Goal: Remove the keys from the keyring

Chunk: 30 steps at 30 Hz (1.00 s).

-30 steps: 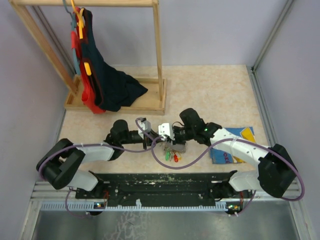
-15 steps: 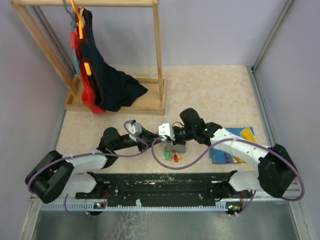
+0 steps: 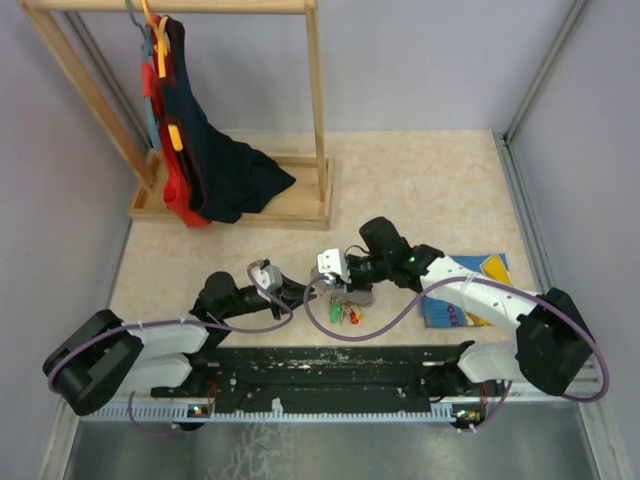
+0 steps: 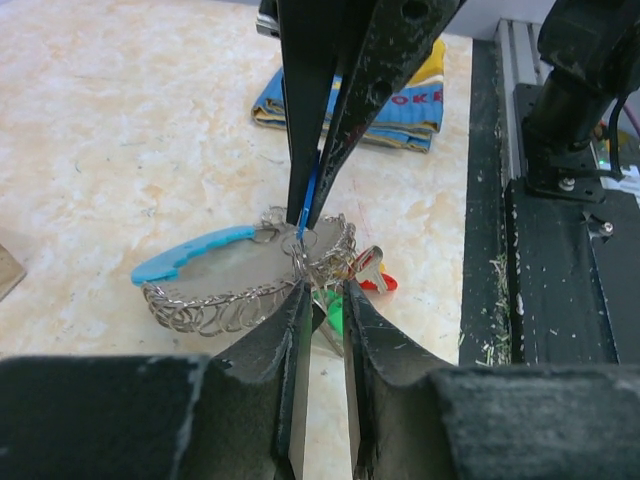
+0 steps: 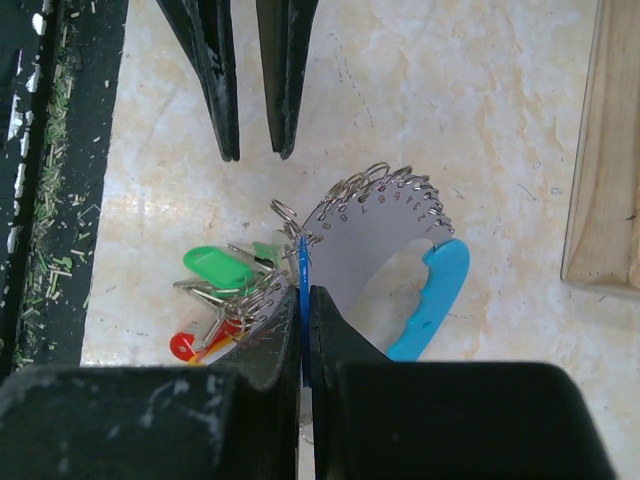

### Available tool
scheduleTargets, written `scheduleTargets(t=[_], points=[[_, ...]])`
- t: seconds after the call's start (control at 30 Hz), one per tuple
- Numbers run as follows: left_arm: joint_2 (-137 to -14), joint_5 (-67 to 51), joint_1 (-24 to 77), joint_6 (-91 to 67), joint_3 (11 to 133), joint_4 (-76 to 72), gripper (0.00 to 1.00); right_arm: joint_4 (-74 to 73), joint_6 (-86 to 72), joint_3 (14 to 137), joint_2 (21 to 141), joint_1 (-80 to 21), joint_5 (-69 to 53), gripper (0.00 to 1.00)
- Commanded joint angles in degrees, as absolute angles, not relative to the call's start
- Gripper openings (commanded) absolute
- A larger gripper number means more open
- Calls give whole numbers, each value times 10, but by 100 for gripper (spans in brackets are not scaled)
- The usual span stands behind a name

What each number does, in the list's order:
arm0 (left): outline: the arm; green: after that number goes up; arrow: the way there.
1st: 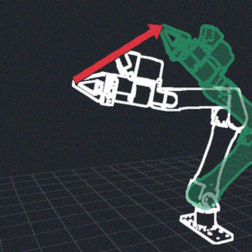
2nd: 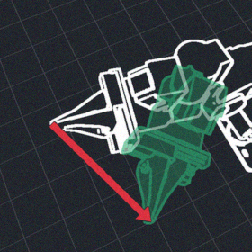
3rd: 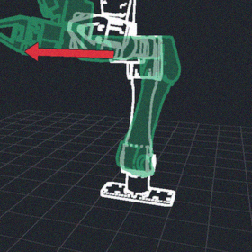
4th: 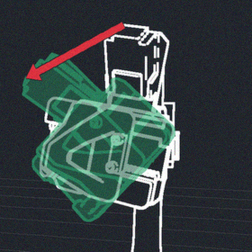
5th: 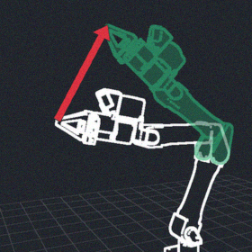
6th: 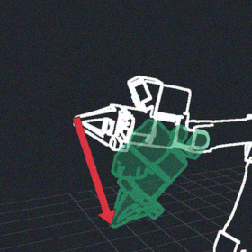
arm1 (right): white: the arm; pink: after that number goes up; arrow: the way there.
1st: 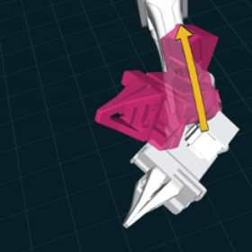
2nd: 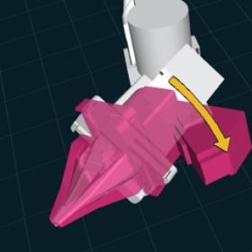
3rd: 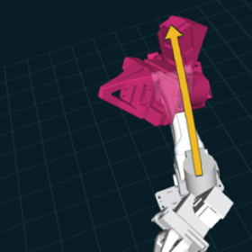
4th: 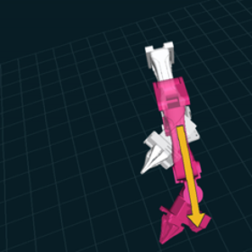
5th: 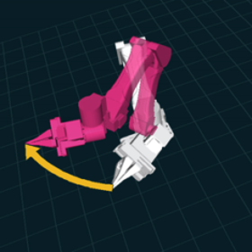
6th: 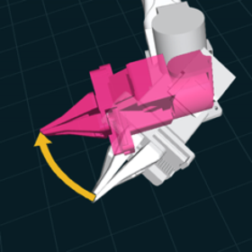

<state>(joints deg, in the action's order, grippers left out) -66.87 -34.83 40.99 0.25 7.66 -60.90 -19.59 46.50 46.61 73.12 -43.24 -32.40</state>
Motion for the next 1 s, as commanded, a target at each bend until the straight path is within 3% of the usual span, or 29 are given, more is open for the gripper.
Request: scheduleTargets(t=[0.0,0.97], points=[[-703,-328,431,31,86,-638,24,-181,474,497,717,-429,-352,0],[-796,-213,475,91,100,-661,21,-187,473,499,715,-428,-359,0]])
